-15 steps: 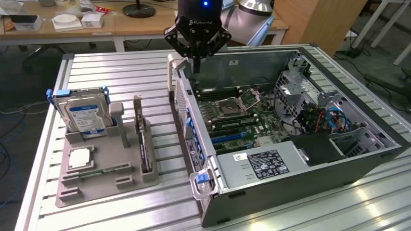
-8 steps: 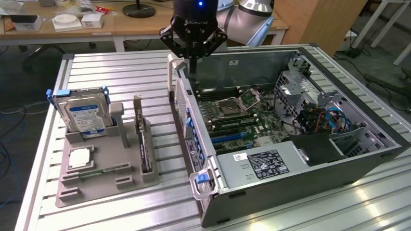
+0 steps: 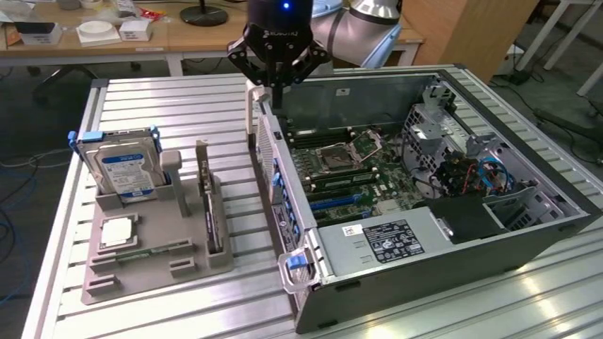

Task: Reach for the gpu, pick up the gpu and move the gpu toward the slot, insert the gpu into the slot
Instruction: 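Reach for the gpu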

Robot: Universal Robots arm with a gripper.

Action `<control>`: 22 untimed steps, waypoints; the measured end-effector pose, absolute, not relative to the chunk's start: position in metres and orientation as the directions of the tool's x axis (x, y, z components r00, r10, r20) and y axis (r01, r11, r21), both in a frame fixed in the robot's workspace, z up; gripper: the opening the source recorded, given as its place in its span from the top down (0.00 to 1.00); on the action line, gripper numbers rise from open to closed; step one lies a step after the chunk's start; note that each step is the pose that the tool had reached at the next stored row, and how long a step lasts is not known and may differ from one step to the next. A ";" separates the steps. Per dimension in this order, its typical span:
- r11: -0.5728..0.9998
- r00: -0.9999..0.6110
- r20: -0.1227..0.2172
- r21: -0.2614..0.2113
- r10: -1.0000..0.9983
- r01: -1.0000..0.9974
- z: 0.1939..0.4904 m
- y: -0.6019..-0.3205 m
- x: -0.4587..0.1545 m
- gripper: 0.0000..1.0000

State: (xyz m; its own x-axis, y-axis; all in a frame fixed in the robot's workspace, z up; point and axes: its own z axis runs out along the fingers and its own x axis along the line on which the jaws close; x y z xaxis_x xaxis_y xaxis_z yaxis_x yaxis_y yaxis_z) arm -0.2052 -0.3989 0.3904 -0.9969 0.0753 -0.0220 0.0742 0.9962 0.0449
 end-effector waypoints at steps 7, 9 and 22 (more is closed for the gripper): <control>0.996 -0.997 -0.022 0.045 0.075 0.074 0.390 -0.399 -0.213 0.90; 0.996 -0.997 -0.022 0.045 0.075 0.074 0.390 -0.399 -0.215 0.90; 0.996 -0.997 -0.021 0.045 0.075 0.074 0.389 -0.399 -0.230 0.90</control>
State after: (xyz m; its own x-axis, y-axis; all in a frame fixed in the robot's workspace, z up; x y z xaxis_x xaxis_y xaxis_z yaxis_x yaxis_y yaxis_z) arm -0.2298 -0.3989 0.3892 -0.9969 0.0753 -0.0209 0.0743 0.9962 0.0449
